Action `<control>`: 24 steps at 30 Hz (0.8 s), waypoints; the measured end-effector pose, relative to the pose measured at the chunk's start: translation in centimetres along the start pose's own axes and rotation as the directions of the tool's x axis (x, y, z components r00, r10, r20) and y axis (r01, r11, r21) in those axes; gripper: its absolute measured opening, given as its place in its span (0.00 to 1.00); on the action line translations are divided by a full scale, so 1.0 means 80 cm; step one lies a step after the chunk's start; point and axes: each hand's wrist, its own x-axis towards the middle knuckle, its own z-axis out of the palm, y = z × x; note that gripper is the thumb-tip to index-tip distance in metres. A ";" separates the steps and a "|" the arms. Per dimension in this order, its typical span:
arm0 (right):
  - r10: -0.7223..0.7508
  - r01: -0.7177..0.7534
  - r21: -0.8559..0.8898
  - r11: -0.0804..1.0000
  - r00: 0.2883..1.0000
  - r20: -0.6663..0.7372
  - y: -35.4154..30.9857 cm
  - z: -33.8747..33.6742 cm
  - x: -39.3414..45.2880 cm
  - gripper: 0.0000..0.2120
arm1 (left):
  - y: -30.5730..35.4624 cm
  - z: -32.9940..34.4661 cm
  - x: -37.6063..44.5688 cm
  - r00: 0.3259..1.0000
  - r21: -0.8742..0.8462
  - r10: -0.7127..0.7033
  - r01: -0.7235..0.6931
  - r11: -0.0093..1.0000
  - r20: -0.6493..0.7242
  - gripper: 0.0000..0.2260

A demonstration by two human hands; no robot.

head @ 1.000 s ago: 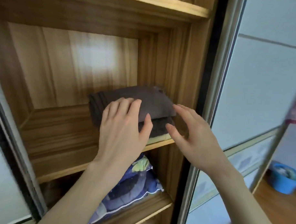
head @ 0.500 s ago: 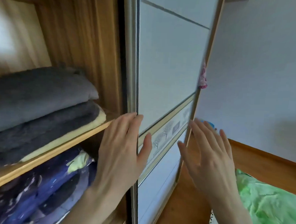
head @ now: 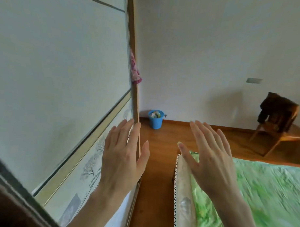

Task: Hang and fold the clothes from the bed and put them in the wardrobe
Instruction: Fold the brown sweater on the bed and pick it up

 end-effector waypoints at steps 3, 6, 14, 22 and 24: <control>0.033 -0.034 -0.028 0.999 0.999 -0.018 0.043 0.026 0.033 0.31 | 0.007 0.053 0.045 0.999 -0.053 0.049 -0.048 0.997 0.003 0.23; 0.048 -0.049 -0.032 0.998 0.999 -0.021 0.081 0.054 0.070 0.31 | 0.011 0.100 0.090 0.997 -0.080 0.071 -0.070 0.994 0.009 0.23; 0.033 -0.032 -0.058 0.998 0.999 0.012 0.149 0.122 0.144 0.29 | 0.010 0.207 0.178 0.994 -0.104 0.078 -0.070 0.992 0.073 0.24; 0.059 -0.057 -0.057 0.997 0.997 0.040 0.198 0.200 0.222 0.29 | -0.006 0.302 0.260 0.993 -0.124 0.095 -0.087 0.988 0.063 0.22; 0.073 -0.069 -0.078 0.995 0.996 0.052 0.213 0.226 0.244 0.29 | -0.014 0.333 0.283 0.992 -0.145 0.104 -0.094 0.985 0.067 0.22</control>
